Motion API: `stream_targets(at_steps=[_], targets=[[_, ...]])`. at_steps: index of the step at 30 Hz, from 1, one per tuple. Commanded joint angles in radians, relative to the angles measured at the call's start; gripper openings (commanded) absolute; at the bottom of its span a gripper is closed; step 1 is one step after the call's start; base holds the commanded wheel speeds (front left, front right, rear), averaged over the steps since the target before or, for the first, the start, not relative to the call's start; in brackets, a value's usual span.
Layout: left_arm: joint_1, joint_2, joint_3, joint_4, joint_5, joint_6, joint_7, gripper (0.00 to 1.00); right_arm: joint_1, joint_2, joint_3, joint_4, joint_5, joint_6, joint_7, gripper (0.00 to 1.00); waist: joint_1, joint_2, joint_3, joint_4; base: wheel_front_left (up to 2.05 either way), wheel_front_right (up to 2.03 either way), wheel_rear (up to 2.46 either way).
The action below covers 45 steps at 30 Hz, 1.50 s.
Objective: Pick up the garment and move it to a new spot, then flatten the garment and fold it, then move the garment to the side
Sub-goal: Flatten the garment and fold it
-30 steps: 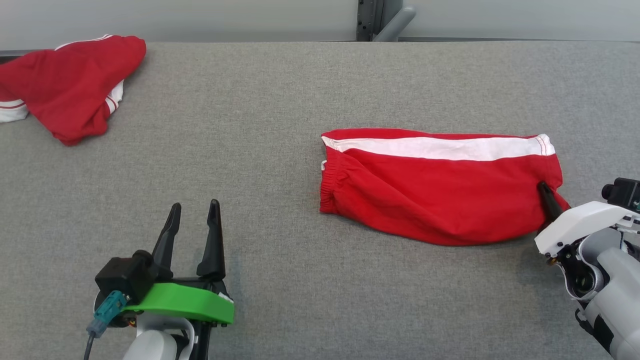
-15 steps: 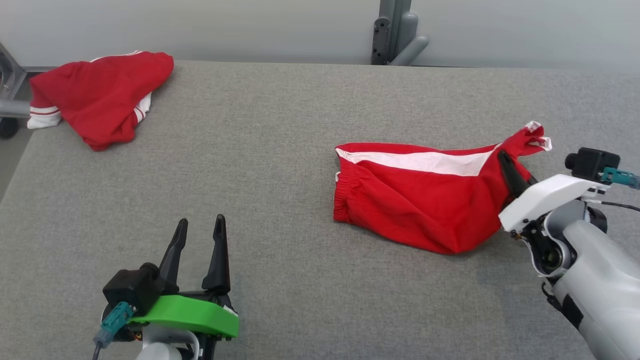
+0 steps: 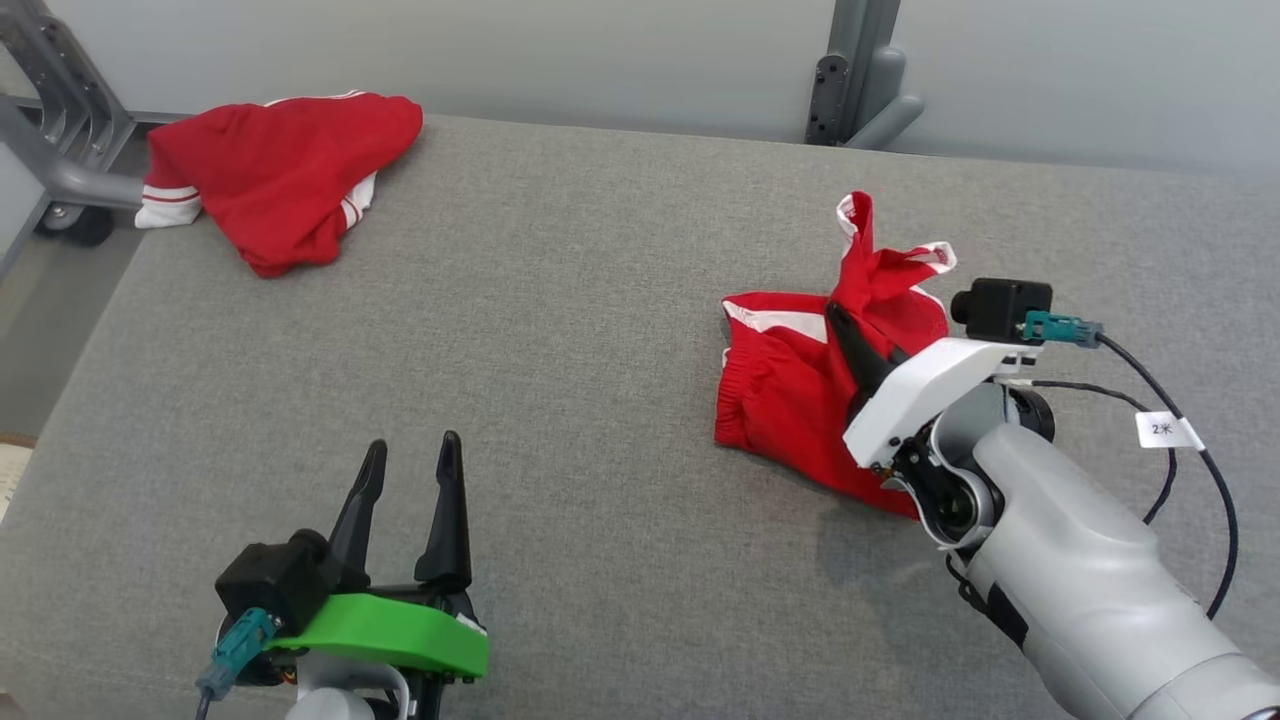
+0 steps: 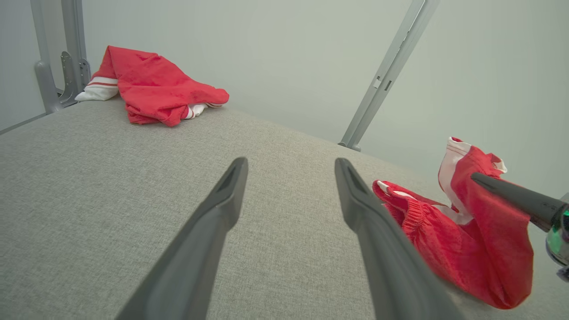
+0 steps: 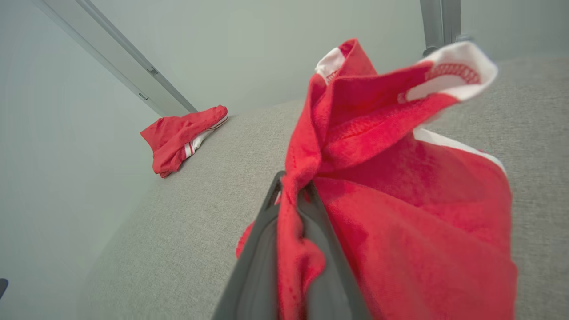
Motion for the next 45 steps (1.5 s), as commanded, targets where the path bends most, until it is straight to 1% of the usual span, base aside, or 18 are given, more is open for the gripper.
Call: stream_targets(at_steps=[1,3,9,10,12,13,14,15,20,26,31,33,34,38,43,44,45], targets=[[-0.002,-0.001,0.001,0.002,-0.003,-0.004,-0.003,1.00,-0.015,0.015,0.005,0.019,-0.016,-0.001,0.004,0.00,0.0000,0.0018,0.011,0.017,0.00,0.00,0.00],[-0.004,-0.002,0.001,0.004,-0.003,-0.005,-0.003,1.00,-0.020,0.024,0.007,0.033,-0.025,-0.001,0.007,0.00,0.0000,0.0018,0.014,0.022,0.00,0.00,0.00],[-0.013,-0.013,0.004,0.012,-0.001,-0.007,-0.006,1.00,-0.061,0.058,0.028,0.136,-0.116,-0.001,-0.019,0.00,0.0000,0.0018,0.026,0.040,0.00,0.00,0.00],[-0.014,-0.015,0.004,0.013,0.000,-0.007,-0.006,1.00,-0.069,0.064,0.030,0.153,-0.129,-0.001,-0.023,0.03,0.0000,0.0018,0.027,0.042,0.00,0.00,0.00],[-0.017,-0.018,0.005,0.016,0.001,-0.009,-0.007,1.00,-0.082,0.075,0.036,0.177,-0.152,-0.001,-0.032,0.36,0.0000,0.0018,0.029,0.044,0.00,0.00,0.00],[-0.018,-0.019,0.006,0.017,0.002,-0.009,-0.008,1.00,-0.086,0.081,0.037,0.187,-0.158,-0.001,-0.036,0.46,0.0000,0.0018,0.029,0.045,0.00,0.00,0.00],[-0.019,-0.020,0.007,0.018,0.003,-0.010,-0.008,1.00,-0.089,0.086,0.040,0.194,-0.163,-0.001,-0.040,0.75,0.0000,0.0018,0.030,0.045,0.00,0.00,0.00],[-0.020,-0.021,0.009,0.019,0.003,-0.010,-0.008,1.00,-0.093,0.090,0.044,0.199,-0.170,-0.001,-0.042,1.00,0.0000,0.0018,0.030,0.044,0.00,0.00,0.00],[-0.022,-0.023,0.015,0.022,0.005,-0.014,-0.008,1.00,-0.106,0.107,0.063,0.202,-0.196,-0.001,-0.067,1.00,0.0000,0.0018,0.032,0.038,0.00,0.00,0.00],[-0.021,-0.025,0.022,0.023,0.008,-0.016,-0.009,1.00,-0.106,0.113,0.071,0.182,-0.219,-0.001,-0.095,1.00,0.0000,0.0018,0.029,0.025,0.00,0.00,0.00],[-0.016,-0.026,0.025,0.018,0.015,-0.017,-0.009,1.00,-0.087,0.092,0.040,0.150,-0.234,-0.001,-0.124,1.00,0.0000,0.0018,0.025,0.009,0.00,0.00,0.00],[-0.013,-0.028,0.025,0.015,0.020,-0.016,-0.009,1.00,-0.076,0.077,0.016,0.139,-0.249,-0.001,-0.133,1.00,0.0000,0.0018,0.021,0.001,0.00,0.00,0.00],[-0.009,-0.030,0.022,0.012,0.024,-0.017,-0.009,1.00,-0.065,0.061,-0.016,0.127,-0.270,-0.001,-0.139,1.00,0.0000,0.0018,0.018,-0.007,0.00,0.00,0.00],[0.000,-0.033,0.015,0.008,0.029,-0.017,-0.009,1.00,-0.029,0.036,-0.107,0.086,-0.314,-0.001,-0.142,1.00,0.0000,0.0018,0.011,-0.025,0.00,0.00,0.00],[0.009,-0.037,0.007,0.008,0.036,-0.019,-0.009,1.00,0.060,0.030,-0.245,-0.012,-0.396,-0.001,-0.142,1.00,0.0000,0.0018,0.003,-0.049,0.00,0.00,0.00],[0.010,-0.038,0.004,0.008,0.037,-0.018,-0.009,1.00,0.077,0.033,-0.267,-0.031,-0.414,-0.001,-0.142,1.00,0.0000,0.0018,0.002,-0.053,0.00,0.00,0.00],[0.010,-0.038,0.004,0.008,0.037,-0.018,-0.009,1.00,0.077,0.033,-0.267,-0.031,-0.414,-0.001,-0.142,1.00,0.0000,0.0018,0.002,-0.053,0.00,0.00,0.00]])
